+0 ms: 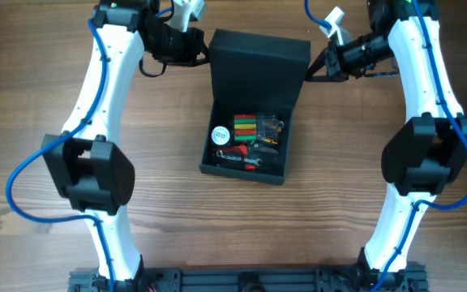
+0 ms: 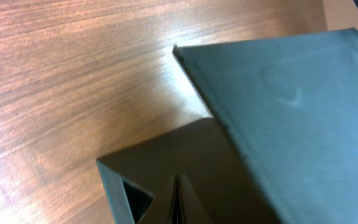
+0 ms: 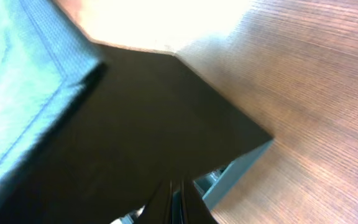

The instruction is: Pack container

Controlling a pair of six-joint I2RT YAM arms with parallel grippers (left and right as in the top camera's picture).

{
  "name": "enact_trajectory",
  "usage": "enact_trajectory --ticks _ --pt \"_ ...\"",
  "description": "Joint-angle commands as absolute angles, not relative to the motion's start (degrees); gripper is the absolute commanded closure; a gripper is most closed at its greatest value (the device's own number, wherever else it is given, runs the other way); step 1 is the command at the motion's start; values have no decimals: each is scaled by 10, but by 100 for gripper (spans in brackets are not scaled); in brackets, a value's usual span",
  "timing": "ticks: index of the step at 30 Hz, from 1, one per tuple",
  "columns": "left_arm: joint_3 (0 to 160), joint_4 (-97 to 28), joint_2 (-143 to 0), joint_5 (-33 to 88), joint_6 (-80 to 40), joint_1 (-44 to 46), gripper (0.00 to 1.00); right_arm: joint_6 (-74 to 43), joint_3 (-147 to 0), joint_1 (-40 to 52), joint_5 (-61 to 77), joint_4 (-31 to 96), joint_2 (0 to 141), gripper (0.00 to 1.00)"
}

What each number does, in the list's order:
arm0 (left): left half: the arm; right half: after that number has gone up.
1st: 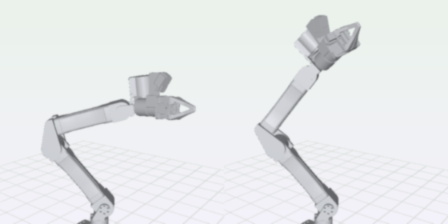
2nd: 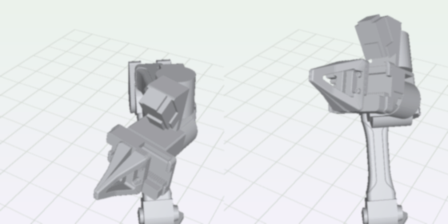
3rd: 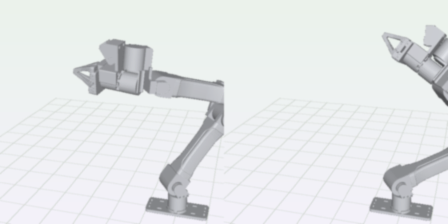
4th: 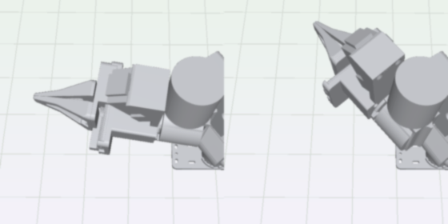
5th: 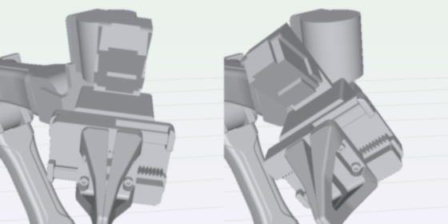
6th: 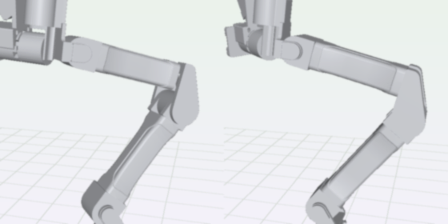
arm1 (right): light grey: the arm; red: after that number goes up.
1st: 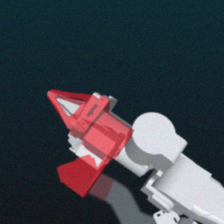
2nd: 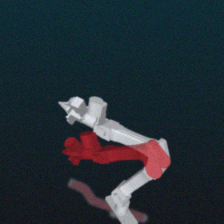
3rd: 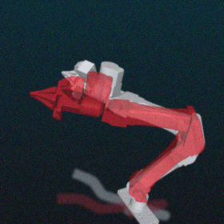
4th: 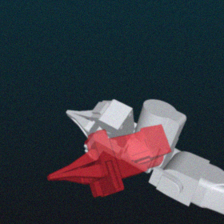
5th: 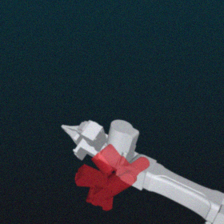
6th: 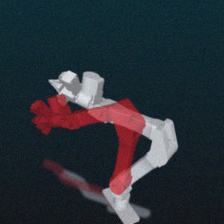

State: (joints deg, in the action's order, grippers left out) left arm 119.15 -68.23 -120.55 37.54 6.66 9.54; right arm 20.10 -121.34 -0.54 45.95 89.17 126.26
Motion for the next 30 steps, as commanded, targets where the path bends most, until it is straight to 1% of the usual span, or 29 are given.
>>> enact_trajectory --ticks 1,4,9,12,17,20,26,28,30 --pt "1193 -710 -1162 348 91 100 96 251 -1226 13 447 921 1244 94" --pt "1193 -739 -1146 344 102 100 96 243 -1226 33 441 921 1243 94" --pt "1193 -784 -1121 343 101 100 96 205 -1226 70 376 921 1239 93" --pt "1193 -820 -1103 344 101 100 96 203 -1226 88 368 921 1226 93" --pt "1193 -874 -1079 318 101 100 96 178 -1226 97 331 921 1189 92" --pt "1193 -881 -1065 316 101 100 96 178 -1226 97 326 921 1163 92" --pt "1193 -881 -1038 313 101 100 96 163 -1226 97 271 921 1107 91" --pt "1193 -879 -1032 282 101 100 96 153 -1226 97 236 921 1094 91" --pt "1193 -874 -1031 222 101 104 96 108 -1226 97 185 918 1091 91"
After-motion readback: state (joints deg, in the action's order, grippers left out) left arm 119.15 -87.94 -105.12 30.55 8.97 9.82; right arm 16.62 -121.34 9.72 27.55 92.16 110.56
